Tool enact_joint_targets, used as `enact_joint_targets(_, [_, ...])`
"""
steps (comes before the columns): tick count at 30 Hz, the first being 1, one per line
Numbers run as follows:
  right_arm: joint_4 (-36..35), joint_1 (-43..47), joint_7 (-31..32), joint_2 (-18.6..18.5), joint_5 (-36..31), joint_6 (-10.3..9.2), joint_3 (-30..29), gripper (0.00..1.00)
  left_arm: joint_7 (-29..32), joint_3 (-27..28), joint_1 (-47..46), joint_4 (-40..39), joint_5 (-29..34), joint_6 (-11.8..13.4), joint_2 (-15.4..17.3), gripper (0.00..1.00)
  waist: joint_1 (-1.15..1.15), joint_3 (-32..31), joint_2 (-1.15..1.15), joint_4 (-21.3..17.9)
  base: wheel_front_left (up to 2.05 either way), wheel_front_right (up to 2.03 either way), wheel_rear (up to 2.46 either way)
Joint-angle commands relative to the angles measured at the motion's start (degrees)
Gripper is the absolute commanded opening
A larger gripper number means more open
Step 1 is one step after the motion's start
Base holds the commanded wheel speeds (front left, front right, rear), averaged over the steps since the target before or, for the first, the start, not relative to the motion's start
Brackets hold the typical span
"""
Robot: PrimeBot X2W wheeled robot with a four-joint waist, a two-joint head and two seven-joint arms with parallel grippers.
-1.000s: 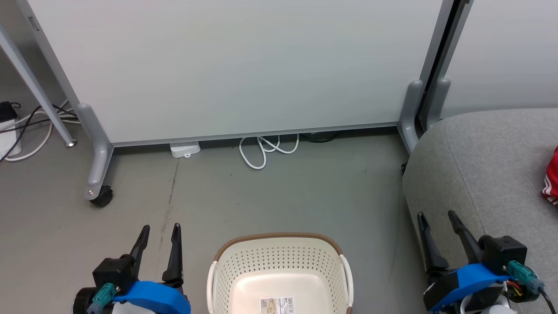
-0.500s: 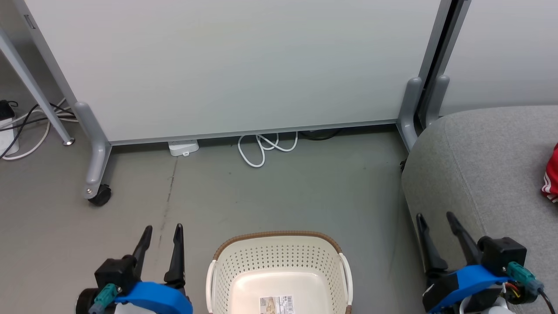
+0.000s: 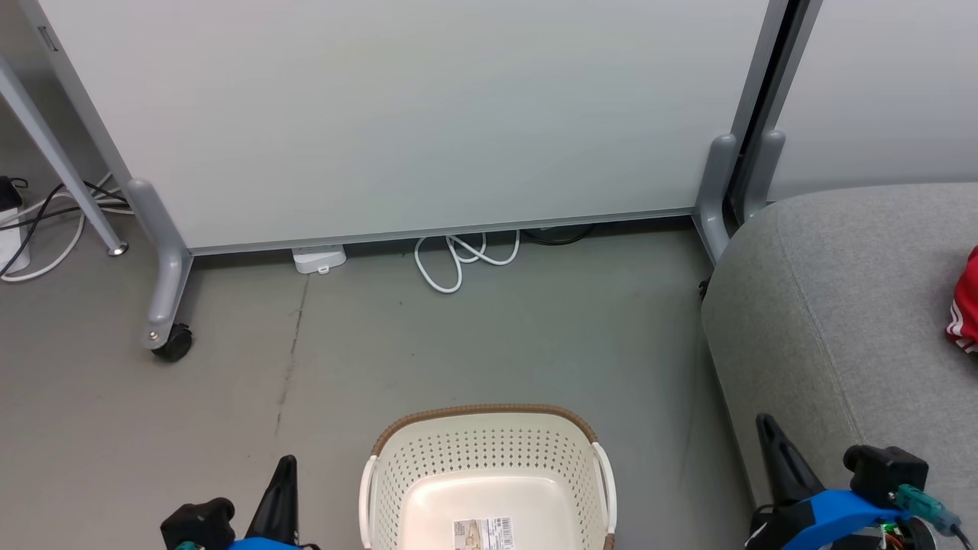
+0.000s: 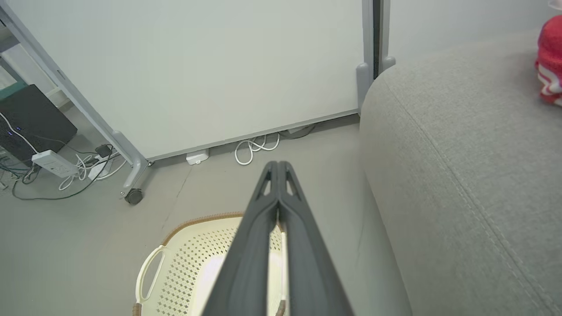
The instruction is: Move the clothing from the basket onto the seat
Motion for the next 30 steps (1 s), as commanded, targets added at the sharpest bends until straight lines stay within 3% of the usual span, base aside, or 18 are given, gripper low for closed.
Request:
enact_joint_targets(1, [-1.20,-0.89,0.29,-0.07,2.13,0.00,-0.25,0.00,0.34,0.74,-1.48,-1.35,-1.90,-0.01,0.04,0.00,0.00,0.01,0.00,-0.05,0.00,0.00,0.00])
enact_joint_targets(30, [-3.61,-2.02,5.06,-0.11,28.84,0.00,-1.78,0.00,7.17,4.90,-3.13,-6.46,-26.49,-0.03,-0.60,0.00,0.00,0.17,0.00,-1.52,0.00,0.00,0.00])
